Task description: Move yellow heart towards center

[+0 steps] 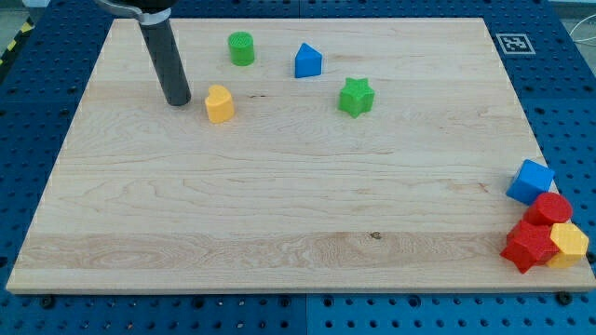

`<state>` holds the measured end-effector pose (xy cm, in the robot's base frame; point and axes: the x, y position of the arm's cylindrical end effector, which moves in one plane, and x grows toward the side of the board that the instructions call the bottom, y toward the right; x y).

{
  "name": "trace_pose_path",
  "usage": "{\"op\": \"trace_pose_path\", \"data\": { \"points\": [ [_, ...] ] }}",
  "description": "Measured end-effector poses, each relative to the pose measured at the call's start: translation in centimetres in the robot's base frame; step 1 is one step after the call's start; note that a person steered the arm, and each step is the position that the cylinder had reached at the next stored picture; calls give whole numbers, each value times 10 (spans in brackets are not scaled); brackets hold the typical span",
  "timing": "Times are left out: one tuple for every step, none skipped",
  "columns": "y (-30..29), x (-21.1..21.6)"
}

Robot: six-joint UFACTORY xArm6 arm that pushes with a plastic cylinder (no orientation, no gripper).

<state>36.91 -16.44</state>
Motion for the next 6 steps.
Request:
{"op": "trace_pose_path", "data": {
  "points": [
    [10,0],
    [21,0],
    [29,0],
    [40,3],
    [49,8],
    [58,12]
  ]
}}
